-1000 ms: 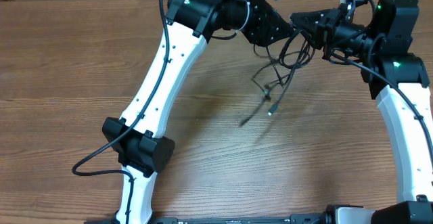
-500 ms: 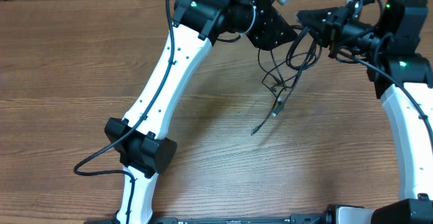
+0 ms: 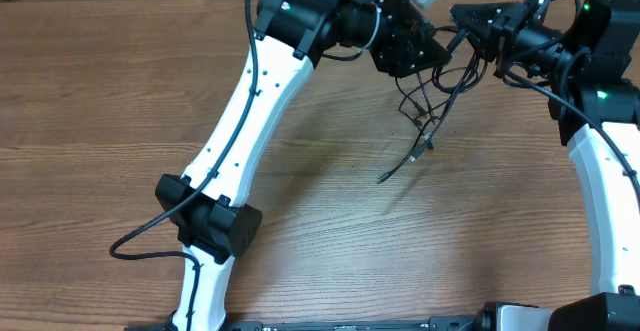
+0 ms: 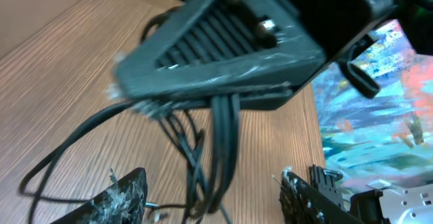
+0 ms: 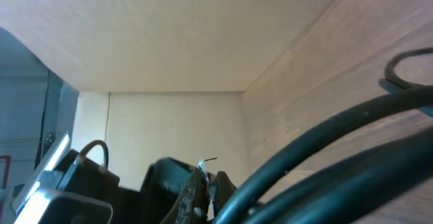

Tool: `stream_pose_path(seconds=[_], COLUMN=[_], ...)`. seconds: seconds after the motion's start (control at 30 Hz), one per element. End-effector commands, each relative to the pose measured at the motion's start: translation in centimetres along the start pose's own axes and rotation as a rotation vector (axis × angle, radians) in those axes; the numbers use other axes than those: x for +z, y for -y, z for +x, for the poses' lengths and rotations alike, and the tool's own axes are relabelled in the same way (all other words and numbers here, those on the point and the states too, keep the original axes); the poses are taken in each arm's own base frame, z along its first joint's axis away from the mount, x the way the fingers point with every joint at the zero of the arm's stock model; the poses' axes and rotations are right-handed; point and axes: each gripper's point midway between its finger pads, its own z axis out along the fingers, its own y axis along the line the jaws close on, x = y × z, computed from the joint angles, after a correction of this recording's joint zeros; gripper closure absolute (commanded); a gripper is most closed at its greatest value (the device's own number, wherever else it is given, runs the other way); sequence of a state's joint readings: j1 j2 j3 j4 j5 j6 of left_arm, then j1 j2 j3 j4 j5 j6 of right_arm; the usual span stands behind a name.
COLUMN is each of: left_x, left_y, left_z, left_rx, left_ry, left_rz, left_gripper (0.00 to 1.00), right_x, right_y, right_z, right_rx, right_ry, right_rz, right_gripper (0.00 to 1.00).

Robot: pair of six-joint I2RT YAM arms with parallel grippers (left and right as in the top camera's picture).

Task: Untangle cables

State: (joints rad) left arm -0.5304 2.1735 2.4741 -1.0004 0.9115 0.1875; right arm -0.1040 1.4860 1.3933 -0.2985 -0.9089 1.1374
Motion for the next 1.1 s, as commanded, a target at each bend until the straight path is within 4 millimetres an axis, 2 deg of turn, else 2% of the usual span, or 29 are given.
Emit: stream_pose_path(seconds=[0.0, 0.07, 0.23, 0.47, 0.9, 0.97, 1.03, 1.07], left_x=[0.9, 1.1, 1.4, 1.6, 2.6, 2.6, 2.5, 2.4], left_y=[1.0, 0.7, -1.8, -2.0, -0.4, -0.7, -1.2, -1.5], left_z=[-0.2, -0.2, 0.2, -0.8, -0.9, -0.9, -0.8, -0.8], left_rx=[0.037, 0.044, 0.049, 0.06, 0.069, 0.068, 0.067, 0.067], left_ry=[0.003, -0.001, -0.031, 0.007, 0.005, 0.003, 0.001, 0.0], left_rz=[0.035, 0.009, -0.149, -0.149, -0.105, -0.118, -0.147, -0.161], left_gripper=[0.37, 0.36, 0.42, 0.53, 0.53, 0.64, 0.88, 0.96], right_x=[-0.2, -0.2, -0.2, -0.3, -0.3, -0.4, -0.4, -0.4], right_y=[-1.5, -1.8, -2.5, -2.7, -3.4, -3.4, -3.4, -3.4], right_z=[0.0, 0.4, 1.1, 1.3, 1.3, 1.4, 1.5, 1.5], right_rx=[-0.017, -0.006, -0.029, -0.033, -0.045, -0.048, -0.048, -0.048], right_ry=[0.003, -0.025, -0.064, -0.08, -0.083, -0.089, -0.091, -0.091], right_rz=[-0.031, -0.045, -0.075, -0.082, -0.107, -0.11, -0.11, -0.11], right_gripper=[0.96, 0.96, 0.96, 0.96, 0.96, 0.96, 0.96, 0.96])
